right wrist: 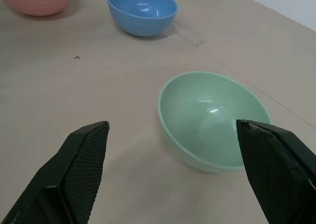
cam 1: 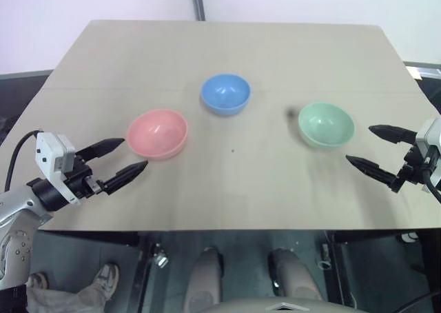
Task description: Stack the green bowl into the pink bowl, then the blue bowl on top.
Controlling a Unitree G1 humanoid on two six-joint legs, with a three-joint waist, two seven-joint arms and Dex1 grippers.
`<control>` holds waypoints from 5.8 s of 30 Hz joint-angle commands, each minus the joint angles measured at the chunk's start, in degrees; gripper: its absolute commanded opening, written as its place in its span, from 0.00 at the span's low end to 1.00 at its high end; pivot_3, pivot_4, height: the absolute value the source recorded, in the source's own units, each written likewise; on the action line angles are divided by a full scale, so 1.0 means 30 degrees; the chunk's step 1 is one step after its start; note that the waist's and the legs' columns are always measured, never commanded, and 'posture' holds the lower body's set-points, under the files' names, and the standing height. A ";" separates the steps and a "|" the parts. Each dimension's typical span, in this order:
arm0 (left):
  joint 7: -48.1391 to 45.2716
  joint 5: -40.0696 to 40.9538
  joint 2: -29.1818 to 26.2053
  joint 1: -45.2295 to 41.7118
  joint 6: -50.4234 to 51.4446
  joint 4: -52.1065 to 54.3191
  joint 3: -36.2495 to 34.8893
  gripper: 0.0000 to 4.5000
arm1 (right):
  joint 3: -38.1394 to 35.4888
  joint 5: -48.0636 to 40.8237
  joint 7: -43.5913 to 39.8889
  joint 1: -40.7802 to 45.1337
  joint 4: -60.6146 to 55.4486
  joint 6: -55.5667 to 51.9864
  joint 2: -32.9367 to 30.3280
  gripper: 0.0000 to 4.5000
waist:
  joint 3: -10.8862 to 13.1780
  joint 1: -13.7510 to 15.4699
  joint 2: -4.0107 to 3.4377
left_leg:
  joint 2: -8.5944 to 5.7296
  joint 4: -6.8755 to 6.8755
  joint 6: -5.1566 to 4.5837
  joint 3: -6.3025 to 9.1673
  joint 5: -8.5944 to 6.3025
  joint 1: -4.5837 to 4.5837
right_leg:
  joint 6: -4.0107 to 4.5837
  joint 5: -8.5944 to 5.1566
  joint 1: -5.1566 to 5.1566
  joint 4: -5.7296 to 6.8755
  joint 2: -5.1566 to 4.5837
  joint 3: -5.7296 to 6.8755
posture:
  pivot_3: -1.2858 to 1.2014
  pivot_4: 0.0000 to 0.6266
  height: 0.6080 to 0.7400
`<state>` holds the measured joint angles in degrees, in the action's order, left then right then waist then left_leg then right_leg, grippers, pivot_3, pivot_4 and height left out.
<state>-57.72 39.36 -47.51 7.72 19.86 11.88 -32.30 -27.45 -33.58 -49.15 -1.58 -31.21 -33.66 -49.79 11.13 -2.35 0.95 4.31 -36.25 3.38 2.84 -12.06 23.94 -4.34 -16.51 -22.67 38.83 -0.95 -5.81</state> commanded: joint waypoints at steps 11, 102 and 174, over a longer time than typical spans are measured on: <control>0.6608 -0.3539 -0.1108 -0.1393 0.4228 0.5099 0.2115 1.00 | 0.2289 -0.0538 -0.0638 0.2805 0.0307 0.0410 -0.0416 0.99 | 0.0002 -0.0012 0.0003 | -0.0001 -0.0028 -0.0001 0.0001 0.0002 -0.0004 | -0.0001 0.0009 0.0008 0.0011 0.0005 -0.0012 | 0.52 0.24 1.00; -0.0278 -1.5052 -0.1397 -1.2829 0.1313 0.4444 1.8308 0.01 | 0.2879 -0.1549 -0.0089 0.2197 -0.1001 0.0965 -0.0248 1.00 | 0.0022 0.0091 0.0037 | -0.0013 -0.0098 -0.0011 0.0012 0.0000 0.0018 | 0.0034 0.0043 0.0025 0.0058 0.0016 -0.0013 | 0.52 0.24 1.00; -0.1029 0.0774 -0.0433 -0.0723 0.2683 0.3795 -0.0162 1.00 | 1.6643 0.7323 0.0112 1.5899 0.6225 0.0016 0.9420 0.58 | 0.0040 0.0046 0.0025 | 0.0000 -0.0090 -0.0006 0.0010 0.0000 -0.0003 | 0.0054 0.0035 -0.0042 0.0180 0.0010 -0.0004 | 0.52 0.24 1.00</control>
<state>-63.20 43.32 -48.37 6.57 29.47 21.69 -31.48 24.84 -11.69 -48.83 45.93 -9.64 -35.04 -20.67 11.25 -2.21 1.03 4.31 -36.50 3.36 2.88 -12.06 23.93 -4.17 -16.41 -22.81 39.37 -0.91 -5.82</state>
